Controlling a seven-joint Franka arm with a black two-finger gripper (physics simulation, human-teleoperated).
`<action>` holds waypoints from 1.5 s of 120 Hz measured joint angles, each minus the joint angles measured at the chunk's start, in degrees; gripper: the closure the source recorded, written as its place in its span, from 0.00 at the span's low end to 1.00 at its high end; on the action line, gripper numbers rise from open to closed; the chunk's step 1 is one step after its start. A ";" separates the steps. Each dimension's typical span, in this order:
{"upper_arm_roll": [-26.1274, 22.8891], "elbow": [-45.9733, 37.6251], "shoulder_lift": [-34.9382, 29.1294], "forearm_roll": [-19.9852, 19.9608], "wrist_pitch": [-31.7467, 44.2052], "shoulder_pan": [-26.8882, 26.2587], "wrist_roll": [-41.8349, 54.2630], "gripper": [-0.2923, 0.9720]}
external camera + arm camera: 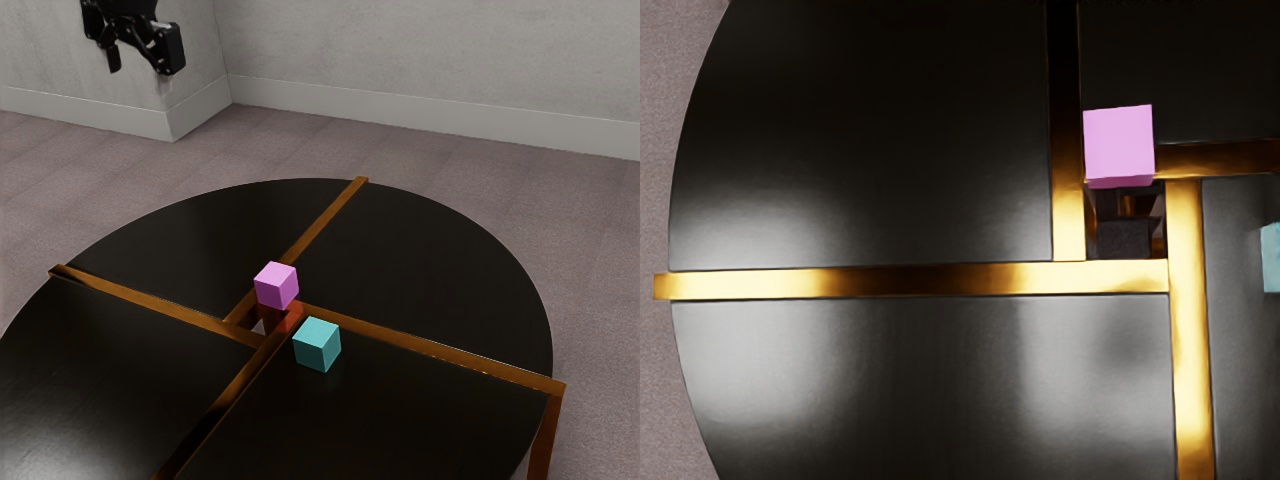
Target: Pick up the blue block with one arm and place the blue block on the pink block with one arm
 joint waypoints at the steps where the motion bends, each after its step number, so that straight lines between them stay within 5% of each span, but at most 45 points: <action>1: 0.00 -0.01 0.01 -0.07 0.03 -0.03 0.03 0.23; 17: 0.00 -0.88 0.10 -0.46 0.35 -0.85 0.35 0.23; 43: 0.02 -15.82 1.08 -2.48 9.77 -2.64 0.54 0.23; 118: 0.13 -38.90 6.89 -19.34 35.57 -5.23 -4.82 0.23; 148: 0.11 -42.01 11.70 -25.58 41.68 -7.83 -7.27 0.23; 180: 0.12 -42.41 16.01 -27.26 44.79 -9.31 -9.51 0.23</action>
